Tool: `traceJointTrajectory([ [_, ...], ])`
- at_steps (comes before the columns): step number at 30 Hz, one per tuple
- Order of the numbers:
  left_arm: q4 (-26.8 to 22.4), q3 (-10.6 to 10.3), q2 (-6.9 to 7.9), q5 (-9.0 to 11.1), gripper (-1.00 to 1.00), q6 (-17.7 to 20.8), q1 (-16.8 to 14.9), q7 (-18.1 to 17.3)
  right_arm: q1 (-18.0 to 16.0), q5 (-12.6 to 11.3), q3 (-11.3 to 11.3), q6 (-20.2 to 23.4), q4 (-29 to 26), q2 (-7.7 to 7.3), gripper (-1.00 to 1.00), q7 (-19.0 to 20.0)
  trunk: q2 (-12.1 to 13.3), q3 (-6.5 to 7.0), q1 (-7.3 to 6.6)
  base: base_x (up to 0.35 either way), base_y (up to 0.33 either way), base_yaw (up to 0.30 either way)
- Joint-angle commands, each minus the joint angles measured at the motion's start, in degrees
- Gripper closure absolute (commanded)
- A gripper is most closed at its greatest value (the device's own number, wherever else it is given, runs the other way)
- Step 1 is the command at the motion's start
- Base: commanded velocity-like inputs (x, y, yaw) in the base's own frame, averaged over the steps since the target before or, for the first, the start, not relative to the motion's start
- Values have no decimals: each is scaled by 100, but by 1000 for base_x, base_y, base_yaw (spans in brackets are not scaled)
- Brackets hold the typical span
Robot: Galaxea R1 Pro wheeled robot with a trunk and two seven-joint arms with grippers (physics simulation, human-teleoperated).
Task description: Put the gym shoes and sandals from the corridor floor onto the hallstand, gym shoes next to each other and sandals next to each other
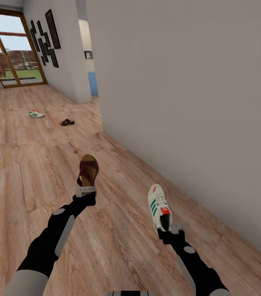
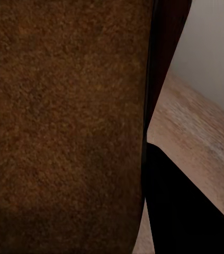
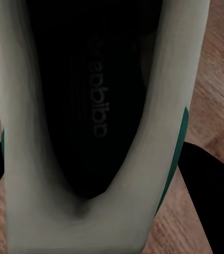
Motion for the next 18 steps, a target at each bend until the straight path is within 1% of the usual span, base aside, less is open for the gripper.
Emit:
traceJointTrajectory([
  [1, -5, 13, 4, 36, 100, 35, -2, -1, 0, -6, 5, 17, -5, -1, 100, -4, 0, 28, -3, 0, 0, 0],
  [5, -2, 45, 4, 34, 100, 36, -2, -1, 0, -9, 5, 17, -5, 0, 100, -4, 6, 154, -13, 0, 0, 0],
  [18, 4, 52, 4, 37, 100, 34, 2, -1, 0, -20, 5, 18, -5, 0, 100, -4, 23, 566, -47, 0, 0, 0],
])
